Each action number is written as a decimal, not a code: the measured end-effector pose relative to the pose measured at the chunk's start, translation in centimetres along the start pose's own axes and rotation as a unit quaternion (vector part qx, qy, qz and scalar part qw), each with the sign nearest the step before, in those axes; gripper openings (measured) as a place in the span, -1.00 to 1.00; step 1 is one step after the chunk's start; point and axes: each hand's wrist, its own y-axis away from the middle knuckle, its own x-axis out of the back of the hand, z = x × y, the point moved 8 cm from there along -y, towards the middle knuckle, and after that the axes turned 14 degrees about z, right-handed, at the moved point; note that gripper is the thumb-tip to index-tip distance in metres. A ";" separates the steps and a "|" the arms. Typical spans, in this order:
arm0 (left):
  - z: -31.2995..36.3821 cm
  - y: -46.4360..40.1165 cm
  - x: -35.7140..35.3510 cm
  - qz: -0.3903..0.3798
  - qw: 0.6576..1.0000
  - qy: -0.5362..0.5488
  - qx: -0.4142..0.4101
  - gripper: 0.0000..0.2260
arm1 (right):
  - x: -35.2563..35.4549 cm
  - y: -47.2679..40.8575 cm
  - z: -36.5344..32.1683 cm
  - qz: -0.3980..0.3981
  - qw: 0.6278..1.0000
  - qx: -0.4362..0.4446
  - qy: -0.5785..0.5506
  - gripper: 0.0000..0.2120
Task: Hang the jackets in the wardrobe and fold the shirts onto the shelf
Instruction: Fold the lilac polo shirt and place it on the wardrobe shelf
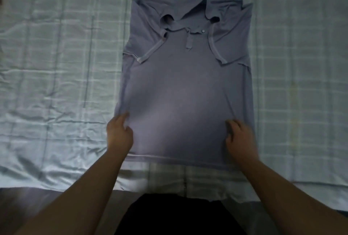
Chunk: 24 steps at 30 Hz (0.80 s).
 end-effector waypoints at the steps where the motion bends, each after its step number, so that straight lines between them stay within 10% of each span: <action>1: -1.2 0.4 0.9 0.009 0.998 0.000 0.064 -0.53 | 0.4 0.8 1.1 -0.001 1.000 -0.025 0.009 -0.48; 9: -6.6 1.5 0.4 -0.091 0.964 -0.064 0.242 -0.56 | 0.9 6.3 7.0 0.007 0.915 -0.383 -0.125 -0.49; 24: -5.8 6.6 11.3 -0.142 0.924 0.242 0.261 -0.83 | 10.3 12.5 7.8 0.018 0.806 -0.447 -0.387 -0.84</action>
